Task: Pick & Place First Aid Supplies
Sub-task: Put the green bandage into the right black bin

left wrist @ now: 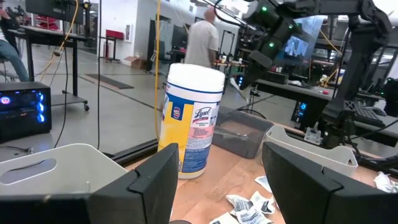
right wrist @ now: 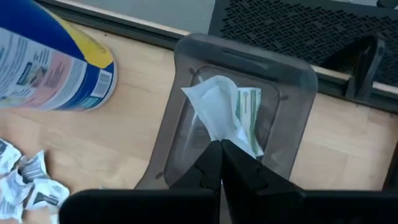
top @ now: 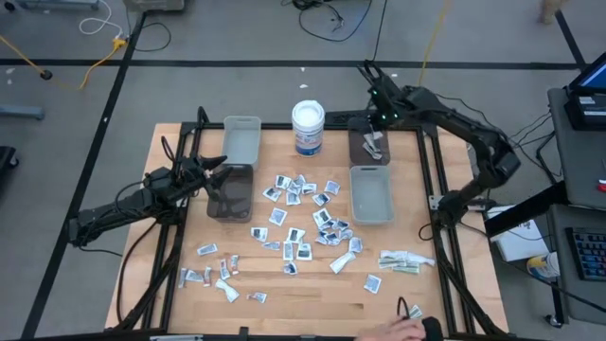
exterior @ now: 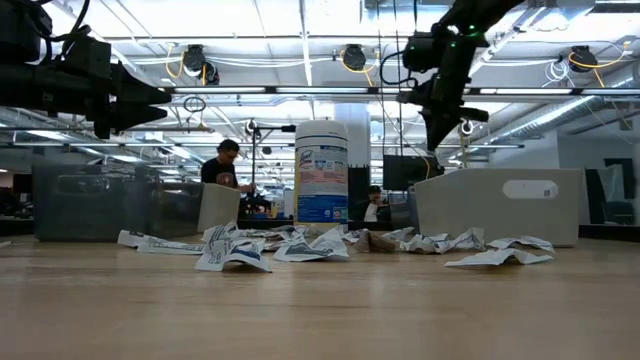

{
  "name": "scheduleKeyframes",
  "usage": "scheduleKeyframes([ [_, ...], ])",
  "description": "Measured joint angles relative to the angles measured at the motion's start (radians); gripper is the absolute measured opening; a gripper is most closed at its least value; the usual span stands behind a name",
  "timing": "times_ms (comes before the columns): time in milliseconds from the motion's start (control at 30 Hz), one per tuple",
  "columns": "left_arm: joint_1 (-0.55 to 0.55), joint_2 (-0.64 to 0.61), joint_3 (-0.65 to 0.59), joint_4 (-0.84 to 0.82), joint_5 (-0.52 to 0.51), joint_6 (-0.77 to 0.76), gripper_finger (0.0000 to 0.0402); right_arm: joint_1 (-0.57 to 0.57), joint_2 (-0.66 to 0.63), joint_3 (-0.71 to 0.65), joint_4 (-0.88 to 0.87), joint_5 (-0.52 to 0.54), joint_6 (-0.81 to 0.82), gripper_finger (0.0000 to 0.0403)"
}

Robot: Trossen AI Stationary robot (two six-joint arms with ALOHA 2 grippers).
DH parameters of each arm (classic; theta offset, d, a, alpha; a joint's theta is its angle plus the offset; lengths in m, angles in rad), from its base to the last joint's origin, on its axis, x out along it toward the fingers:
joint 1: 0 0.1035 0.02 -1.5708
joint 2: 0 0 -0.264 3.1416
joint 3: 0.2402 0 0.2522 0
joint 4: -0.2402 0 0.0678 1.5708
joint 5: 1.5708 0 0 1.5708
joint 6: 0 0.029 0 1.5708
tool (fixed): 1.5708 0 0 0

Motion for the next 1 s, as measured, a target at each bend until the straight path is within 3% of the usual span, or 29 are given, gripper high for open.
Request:
scheduleKeyframes([
  [333,0.000,0.000,0.000,0.000,0.000,0.000,0.0237,-0.006,0.106,-0.041,0.002,0.064,-0.026,0.0000],
  [567,0.000,0.000,0.000,0.000,0.000,0.000,0.0237,-0.001,0.151,-0.153,0.135,0.045,-0.025,0.0000],
  [800,0.000,0.000,0.000,0.000,0.000,0.000,0.0237,-0.001,0.180,-0.177,0.186,-0.031,-0.027,0.0001],
  [1000,0.000,0.000,0.000,0.000,0.000,0.000,0.0237,-0.001,0.179,-0.177,0.185,-0.031,-0.034,0.0045],
])
